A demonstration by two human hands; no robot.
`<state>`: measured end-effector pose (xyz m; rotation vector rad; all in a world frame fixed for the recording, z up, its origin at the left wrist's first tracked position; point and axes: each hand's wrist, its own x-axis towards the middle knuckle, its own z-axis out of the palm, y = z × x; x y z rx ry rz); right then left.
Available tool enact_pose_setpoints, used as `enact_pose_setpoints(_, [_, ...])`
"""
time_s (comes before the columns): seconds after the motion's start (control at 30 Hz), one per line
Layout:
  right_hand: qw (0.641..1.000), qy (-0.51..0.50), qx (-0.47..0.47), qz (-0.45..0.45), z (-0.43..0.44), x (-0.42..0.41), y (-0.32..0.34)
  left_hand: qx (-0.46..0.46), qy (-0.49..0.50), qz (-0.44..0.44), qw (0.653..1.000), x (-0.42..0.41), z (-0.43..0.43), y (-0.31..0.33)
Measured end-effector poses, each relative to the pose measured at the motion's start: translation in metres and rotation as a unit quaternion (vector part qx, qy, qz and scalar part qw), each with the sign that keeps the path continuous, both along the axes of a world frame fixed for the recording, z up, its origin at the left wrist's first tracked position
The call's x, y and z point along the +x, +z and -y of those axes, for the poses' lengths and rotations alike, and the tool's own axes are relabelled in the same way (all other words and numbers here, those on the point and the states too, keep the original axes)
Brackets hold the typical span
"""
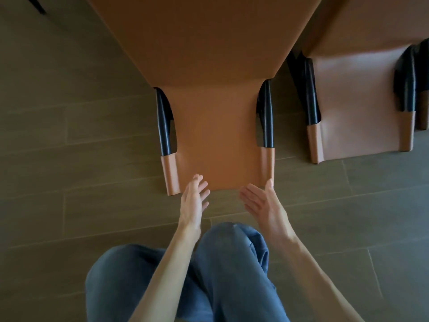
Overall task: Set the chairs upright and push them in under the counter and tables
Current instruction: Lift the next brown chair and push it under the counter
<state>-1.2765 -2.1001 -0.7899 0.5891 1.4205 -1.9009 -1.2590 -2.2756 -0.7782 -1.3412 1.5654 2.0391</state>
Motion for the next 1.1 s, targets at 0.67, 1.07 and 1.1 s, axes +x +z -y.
enact_pose_setpoints(0.67, [0.987,-0.044,-0.079,0.132,0.012,-0.015,-0.217,0.184,0.197,0.06,0.961,-0.008,-0.023,-0.239])
enact_pose_setpoints(1.07, [0.948,-0.147,-0.174,0.222,0.015,-0.023,-0.244,0.33,0.322,0.002,0.887,0.005,-0.024,-0.261])
enact_pose_setpoints(1.1, [0.946,-0.153,-0.175,0.225,0.015,-0.023,-0.246,0.334,0.328,0.0,0.884,0.005,-0.024,-0.262])
